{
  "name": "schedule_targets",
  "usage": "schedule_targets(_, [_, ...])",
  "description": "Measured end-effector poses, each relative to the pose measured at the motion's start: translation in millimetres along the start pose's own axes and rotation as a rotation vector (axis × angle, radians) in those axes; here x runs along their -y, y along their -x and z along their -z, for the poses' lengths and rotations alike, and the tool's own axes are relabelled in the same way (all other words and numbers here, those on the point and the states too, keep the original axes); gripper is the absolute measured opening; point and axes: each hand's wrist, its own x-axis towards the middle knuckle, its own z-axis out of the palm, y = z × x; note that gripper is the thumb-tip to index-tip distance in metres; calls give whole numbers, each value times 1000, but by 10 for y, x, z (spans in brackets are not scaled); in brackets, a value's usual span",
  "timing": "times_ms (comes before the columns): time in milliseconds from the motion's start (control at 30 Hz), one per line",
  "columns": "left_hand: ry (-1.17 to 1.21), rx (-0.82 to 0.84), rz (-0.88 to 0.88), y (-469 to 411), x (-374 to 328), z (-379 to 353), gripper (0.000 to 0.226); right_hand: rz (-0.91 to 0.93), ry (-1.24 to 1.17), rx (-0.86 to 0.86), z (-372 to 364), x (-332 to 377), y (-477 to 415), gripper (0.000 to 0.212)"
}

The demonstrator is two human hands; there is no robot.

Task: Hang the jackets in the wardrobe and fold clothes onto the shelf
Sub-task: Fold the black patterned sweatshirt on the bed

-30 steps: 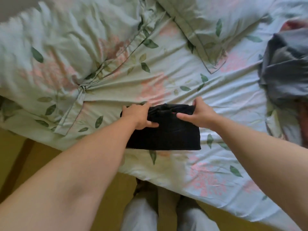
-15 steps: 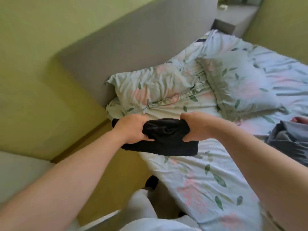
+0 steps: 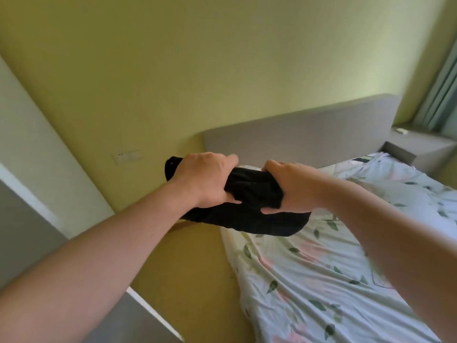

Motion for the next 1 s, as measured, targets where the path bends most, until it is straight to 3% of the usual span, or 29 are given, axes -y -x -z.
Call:
schedule_targets(267, [-272,-52,23,607,78,602,68,116,6,-79,331,418,318,51])
schedule_targets(467, [-222,161,114,1217,4,973,69,235,-47,-43,422,798,595,59])
schedule_targets(533, [-94,285,186,1439,8,1159,69,282,-60,-6,482,955,658,59])
schedule_targets(667, [22,470,325,1941,1,1508,64,410,-81,70,552,1343,810,32])
schedule_targets(867, [24,587,545,2752,48,2056,47,720,-52,91,741,2134,993,26])
schedule_targets(1000, [-10,564,740,3326,158,2585,34,897,-88,34,940,2756,930,29])
